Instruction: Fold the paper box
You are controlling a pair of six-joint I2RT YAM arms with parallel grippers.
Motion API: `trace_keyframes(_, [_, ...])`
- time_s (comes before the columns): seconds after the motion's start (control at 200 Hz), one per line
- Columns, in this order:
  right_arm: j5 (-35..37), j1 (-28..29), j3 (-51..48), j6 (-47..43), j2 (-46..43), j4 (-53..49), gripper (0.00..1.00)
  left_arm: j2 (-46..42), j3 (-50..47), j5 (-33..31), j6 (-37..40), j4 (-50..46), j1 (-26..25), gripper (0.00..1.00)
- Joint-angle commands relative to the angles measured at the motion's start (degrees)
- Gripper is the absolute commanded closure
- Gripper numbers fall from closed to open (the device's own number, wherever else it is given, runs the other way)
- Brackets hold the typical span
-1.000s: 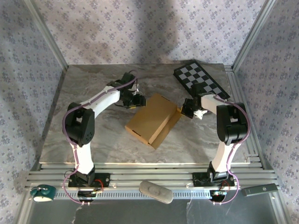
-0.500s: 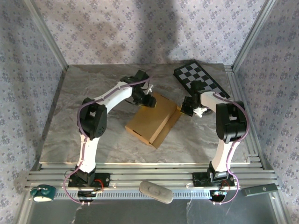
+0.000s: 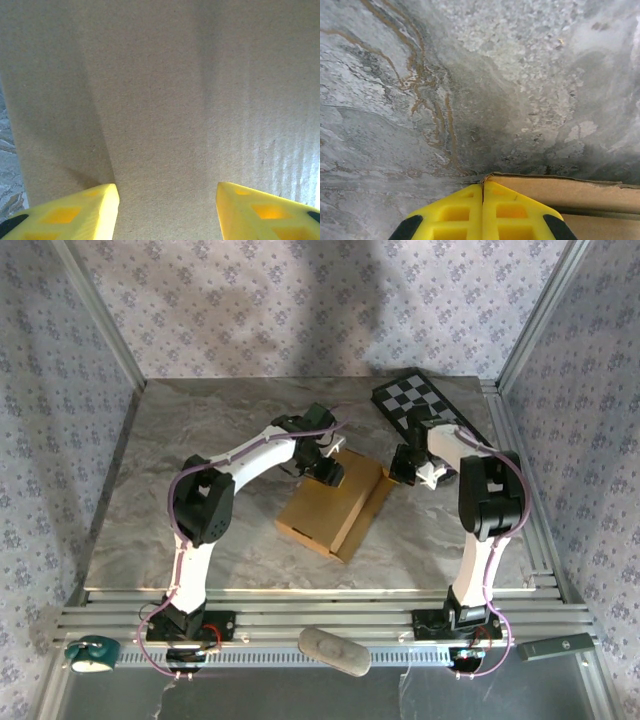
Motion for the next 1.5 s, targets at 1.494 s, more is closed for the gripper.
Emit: trace_keyframes(1.494, [8.27, 2.89, 19.2, -9.74, 10.09, -21.16, 1.0, 2.88, 12.4, 12.16, -11.72, -0.32, -5.56, 0.55])
